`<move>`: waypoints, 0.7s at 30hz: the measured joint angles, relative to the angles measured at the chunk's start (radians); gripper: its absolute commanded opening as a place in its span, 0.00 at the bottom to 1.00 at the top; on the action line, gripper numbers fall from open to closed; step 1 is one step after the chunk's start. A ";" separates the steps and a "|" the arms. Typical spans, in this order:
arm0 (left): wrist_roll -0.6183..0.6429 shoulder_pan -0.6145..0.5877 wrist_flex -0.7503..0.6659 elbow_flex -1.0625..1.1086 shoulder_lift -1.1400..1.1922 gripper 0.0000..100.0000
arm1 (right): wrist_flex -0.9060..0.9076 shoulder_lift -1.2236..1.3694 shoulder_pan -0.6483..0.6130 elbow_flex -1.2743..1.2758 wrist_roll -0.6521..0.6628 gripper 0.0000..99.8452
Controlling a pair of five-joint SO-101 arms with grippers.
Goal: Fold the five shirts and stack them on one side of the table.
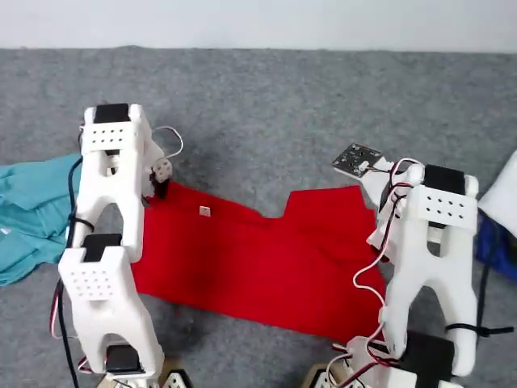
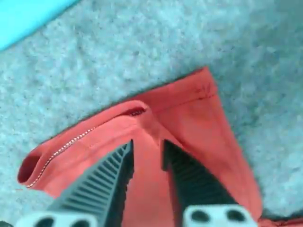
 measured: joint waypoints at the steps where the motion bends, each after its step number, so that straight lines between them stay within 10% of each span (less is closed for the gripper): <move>1: 0.000 0.000 0.000 0.000 0.023 0.25 | 0.000 0.000 0.000 0.000 0.000 0.27; 21: 0.000 0.002 0.000 -0.084 0.126 0.01 | 0.000 0.000 0.000 0.000 0.000 0.27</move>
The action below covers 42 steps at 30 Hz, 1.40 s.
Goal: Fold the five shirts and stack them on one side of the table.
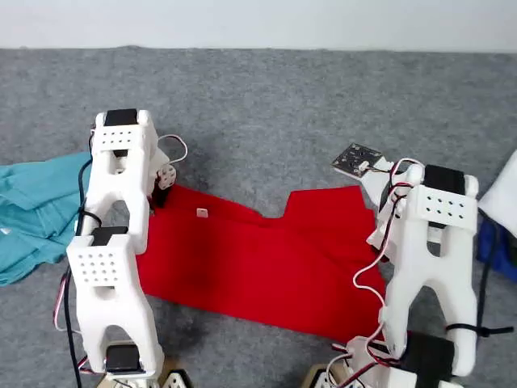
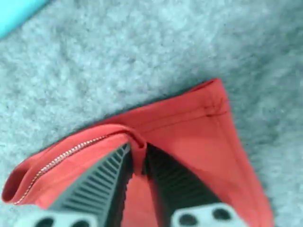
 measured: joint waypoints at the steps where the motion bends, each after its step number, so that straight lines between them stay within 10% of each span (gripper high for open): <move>1: 0.000 0.000 0.000 0.000 0.000 0.01 | 0.000 0.000 0.000 0.000 0.000 0.27; 26: 0.000 0.029 -0.057 -0.219 0.015 0.02 | 0.000 0.000 0.000 0.000 0.000 0.27; 35: -0.038 0.126 -0.006 -0.230 0.117 0.36 | 0.000 0.000 0.000 -0.003 0.000 0.27; 42: -0.041 0.094 0.000 -0.272 0.117 0.33 | -0.086 0.046 -0.006 -0.101 -0.077 0.27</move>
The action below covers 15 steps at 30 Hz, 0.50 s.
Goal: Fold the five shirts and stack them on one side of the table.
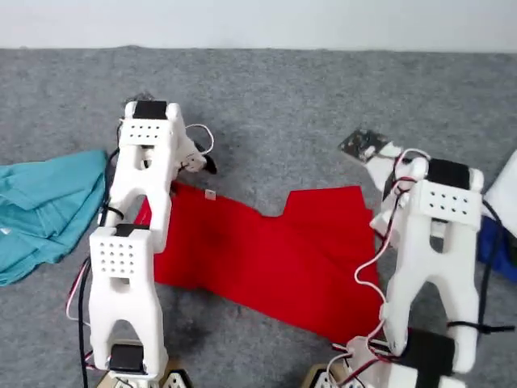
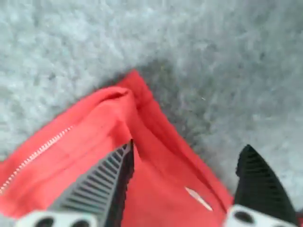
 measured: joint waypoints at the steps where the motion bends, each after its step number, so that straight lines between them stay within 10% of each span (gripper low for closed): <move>1: 0.000 -0.018 0.000 -0.021 0.000 0.33 | -0.005 0.026 -0.008 -0.014 -0.009 0.27; 15: -0.025 -0.158 0.000 0.195 -0.350 0.30 | -0.025 0.430 -0.124 -0.273 -0.164 0.27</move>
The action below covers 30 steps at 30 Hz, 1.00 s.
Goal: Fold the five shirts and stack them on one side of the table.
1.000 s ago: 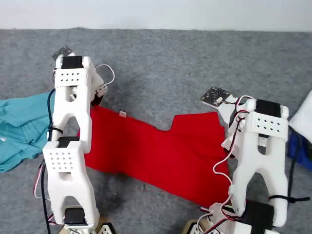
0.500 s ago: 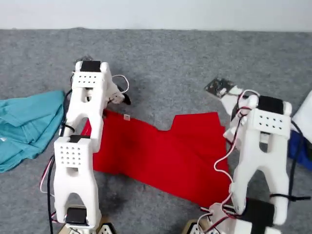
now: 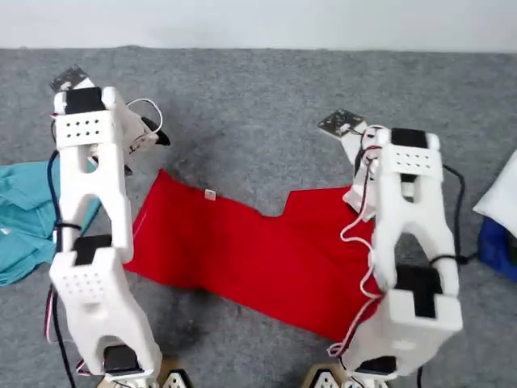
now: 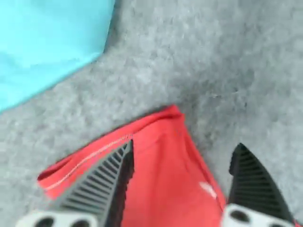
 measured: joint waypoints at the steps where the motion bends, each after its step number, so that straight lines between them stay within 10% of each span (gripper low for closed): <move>1: 0.000 0.000 0.000 0.028 -0.031 0.30 | 0.000 0.025 0.003 -0.012 0.000 0.27; 30: 0.000 0.000 0.000 0.107 -0.127 0.30 | -0.074 0.199 0.031 -0.034 -0.009 0.09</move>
